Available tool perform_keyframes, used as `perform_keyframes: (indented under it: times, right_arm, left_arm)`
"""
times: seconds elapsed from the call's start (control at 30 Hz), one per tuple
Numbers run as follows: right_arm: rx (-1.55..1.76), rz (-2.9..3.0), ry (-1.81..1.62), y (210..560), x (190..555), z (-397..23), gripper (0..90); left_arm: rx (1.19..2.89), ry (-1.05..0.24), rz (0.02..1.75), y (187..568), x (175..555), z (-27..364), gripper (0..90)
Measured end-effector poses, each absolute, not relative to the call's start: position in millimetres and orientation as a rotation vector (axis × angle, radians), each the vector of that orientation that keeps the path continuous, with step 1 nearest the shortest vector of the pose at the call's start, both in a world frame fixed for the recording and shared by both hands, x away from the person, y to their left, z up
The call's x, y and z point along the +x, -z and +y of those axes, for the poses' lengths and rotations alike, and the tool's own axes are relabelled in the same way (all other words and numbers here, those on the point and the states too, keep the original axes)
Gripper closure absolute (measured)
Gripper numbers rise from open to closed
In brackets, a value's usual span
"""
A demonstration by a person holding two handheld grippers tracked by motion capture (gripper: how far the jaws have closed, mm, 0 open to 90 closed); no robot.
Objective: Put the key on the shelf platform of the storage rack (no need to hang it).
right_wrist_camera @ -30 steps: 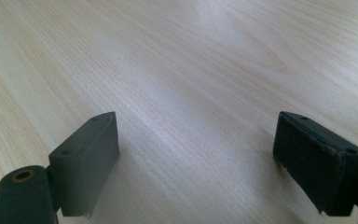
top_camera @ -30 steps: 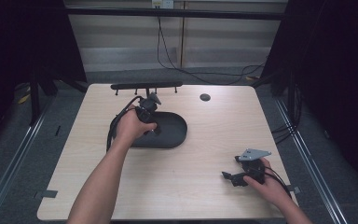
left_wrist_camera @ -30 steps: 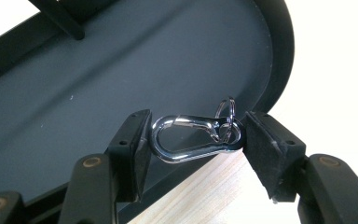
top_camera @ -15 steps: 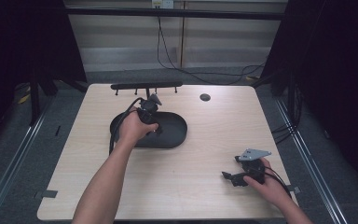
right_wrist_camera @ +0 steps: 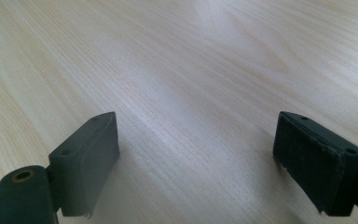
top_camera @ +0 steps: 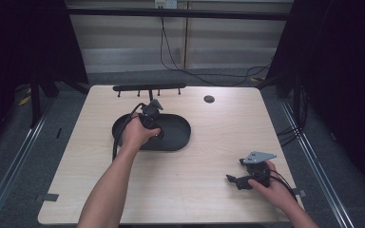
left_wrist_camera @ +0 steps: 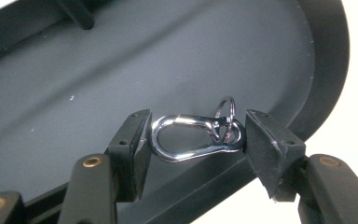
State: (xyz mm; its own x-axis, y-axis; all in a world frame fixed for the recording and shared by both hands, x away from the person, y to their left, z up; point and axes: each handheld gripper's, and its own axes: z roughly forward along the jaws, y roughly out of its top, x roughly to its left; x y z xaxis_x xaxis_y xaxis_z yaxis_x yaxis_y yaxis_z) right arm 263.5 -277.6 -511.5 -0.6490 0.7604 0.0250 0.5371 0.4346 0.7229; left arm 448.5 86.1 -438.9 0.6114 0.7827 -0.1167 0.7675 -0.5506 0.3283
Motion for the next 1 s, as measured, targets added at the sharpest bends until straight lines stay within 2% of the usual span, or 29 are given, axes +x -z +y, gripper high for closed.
perform_keyframes:
  times: [0.13,0.17,0.27,1.0]
  right_arm:
    - [1.116,2.387,-1.037,511.5,263.5,-277.6,13.8]
    - [1.116,2.387,-1.037,511.5,263.5,-277.6,13.8]
    - [1.115,2.387,-1.038,511.6,263.5,-277.6,13.8]
    - [1.115,2.389,-1.038,511.5,263.5,-277.6,13.8]
  left_arm:
    - [2.490,-0.066,1.246,440.2,449.5,87.7,43.5]
    - [2.479,-0.054,1.236,440.1,449.6,88.6,56.2]
    - [2.451,-0.095,1.254,441.7,449.2,89.0,53.4]
    - [2.442,-0.066,1.231,435.5,440.2,92.9,47.6]
